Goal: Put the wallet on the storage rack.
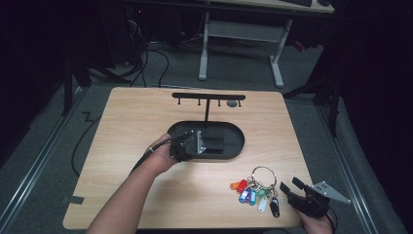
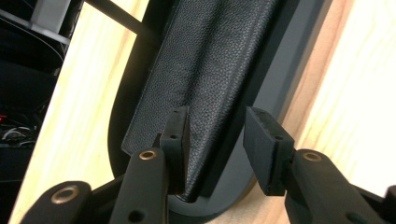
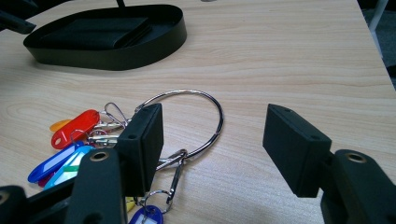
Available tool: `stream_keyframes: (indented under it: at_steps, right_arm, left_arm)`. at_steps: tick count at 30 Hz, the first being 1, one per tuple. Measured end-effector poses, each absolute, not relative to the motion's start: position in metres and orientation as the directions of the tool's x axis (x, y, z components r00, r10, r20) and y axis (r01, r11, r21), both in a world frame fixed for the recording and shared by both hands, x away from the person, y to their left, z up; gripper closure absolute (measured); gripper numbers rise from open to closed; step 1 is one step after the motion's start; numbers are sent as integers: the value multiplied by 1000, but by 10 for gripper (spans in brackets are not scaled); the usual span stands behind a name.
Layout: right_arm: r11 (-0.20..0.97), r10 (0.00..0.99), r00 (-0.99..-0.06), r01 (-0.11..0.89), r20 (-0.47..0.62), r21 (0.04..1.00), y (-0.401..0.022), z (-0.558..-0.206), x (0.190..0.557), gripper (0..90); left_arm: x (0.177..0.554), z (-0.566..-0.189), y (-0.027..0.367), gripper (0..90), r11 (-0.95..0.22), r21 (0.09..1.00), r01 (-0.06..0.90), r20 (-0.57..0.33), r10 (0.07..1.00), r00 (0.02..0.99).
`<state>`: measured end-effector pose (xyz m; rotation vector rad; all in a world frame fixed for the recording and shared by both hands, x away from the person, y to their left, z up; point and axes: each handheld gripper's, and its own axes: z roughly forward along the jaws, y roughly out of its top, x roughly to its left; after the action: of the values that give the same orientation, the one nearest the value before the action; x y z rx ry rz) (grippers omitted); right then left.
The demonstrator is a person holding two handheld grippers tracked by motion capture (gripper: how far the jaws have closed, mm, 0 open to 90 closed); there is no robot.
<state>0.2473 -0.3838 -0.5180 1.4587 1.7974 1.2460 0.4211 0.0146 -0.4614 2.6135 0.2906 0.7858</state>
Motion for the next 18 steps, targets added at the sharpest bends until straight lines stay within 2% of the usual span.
stream_keyframes:
  at_steps: [8,12,18]
  right_arm:
    - [4,942,-297,481,159,877,-383,-518,247,385]
    - [5,941,-298,483,159,876,-383,-519,247,385]
    - [13,941,-302,485,154,874,-382,-519,248,385]
  left_arm:
    - [408,-465,25,623,-839,523,150,400,397,826]
    - [397,-472,32,616,-780,591,206,325,464,824]
    - [376,-482,45,608,-736,641,217,290,494,819]
